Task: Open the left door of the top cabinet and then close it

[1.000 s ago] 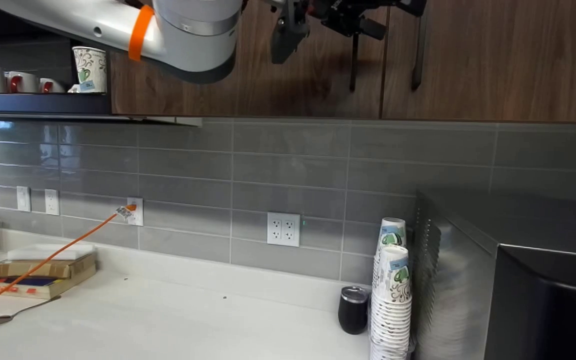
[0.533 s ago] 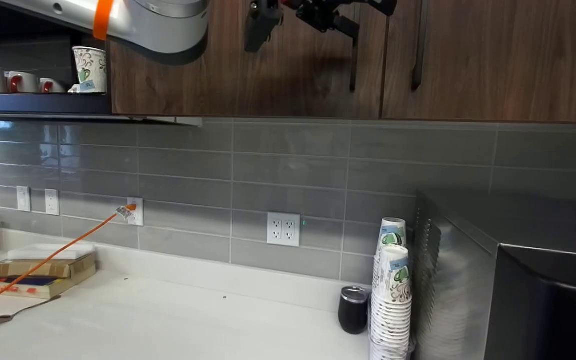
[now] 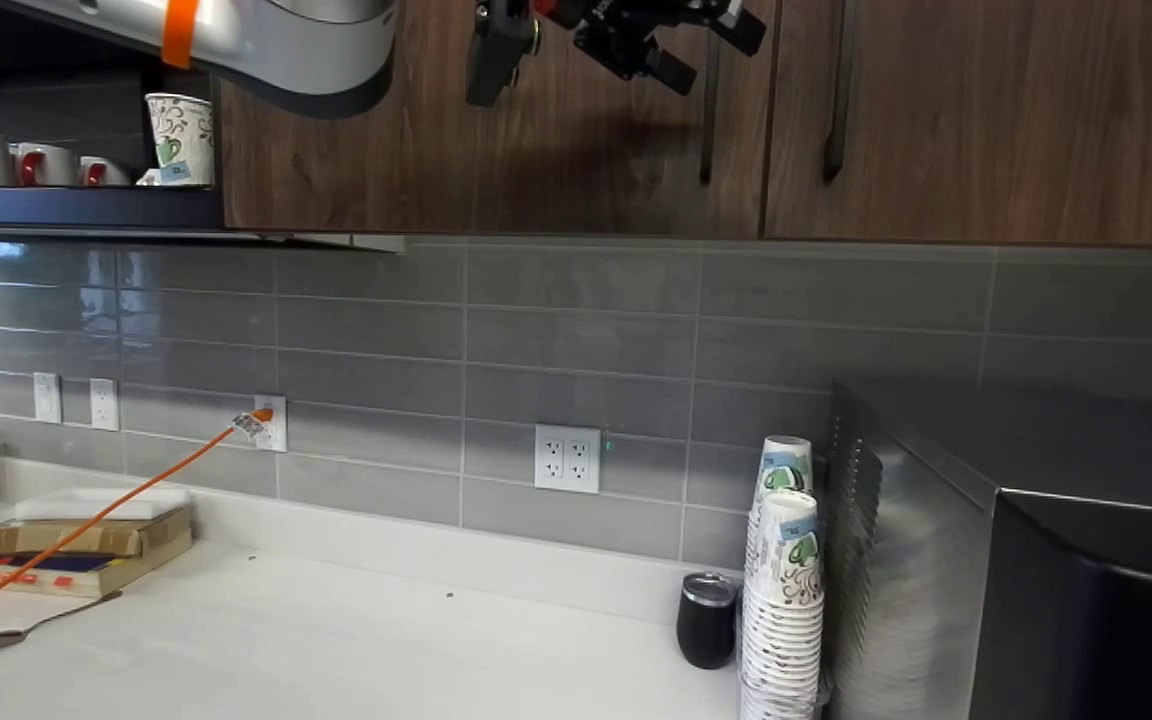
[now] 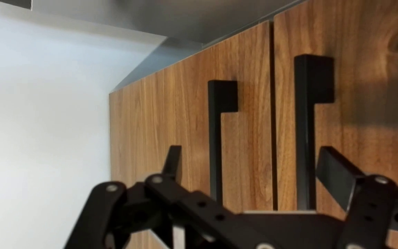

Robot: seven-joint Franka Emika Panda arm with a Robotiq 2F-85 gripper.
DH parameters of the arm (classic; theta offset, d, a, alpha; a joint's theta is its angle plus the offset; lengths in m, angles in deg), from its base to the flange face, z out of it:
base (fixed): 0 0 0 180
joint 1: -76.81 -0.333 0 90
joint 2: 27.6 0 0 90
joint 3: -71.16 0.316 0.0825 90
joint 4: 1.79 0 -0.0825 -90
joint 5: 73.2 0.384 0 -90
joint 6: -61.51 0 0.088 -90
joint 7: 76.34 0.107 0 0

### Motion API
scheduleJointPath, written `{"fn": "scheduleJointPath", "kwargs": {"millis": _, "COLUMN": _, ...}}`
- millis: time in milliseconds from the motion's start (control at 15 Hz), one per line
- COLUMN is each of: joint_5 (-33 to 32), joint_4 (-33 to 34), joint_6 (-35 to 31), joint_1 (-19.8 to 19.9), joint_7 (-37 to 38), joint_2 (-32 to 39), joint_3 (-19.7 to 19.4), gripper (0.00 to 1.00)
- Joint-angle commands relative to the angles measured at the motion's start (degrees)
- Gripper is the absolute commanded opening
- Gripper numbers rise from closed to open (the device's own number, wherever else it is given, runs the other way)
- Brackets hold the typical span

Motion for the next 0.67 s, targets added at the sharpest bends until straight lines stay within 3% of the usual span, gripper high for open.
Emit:
{"fn": "scheduleJointPath", "kwargs": {"millis": 0, "joint_5": -1.24, "joint_4": 2.87, "joint_6": 2.39, "joint_1": -3.86, "joint_7": -0.04, "joint_2": 2.72, "joint_3": -1.83, "gripper": 1.00}}
{"fn": "scheduleJointPath", "kwargs": {"millis": 600, "joint_5": -7.94, "joint_4": 7.95, "joint_6": 0.14, "joint_1": 0.94, "joint_7": 7.98, "joint_2": 7.27, "joint_3": 0.66, "gripper": 1.00}}
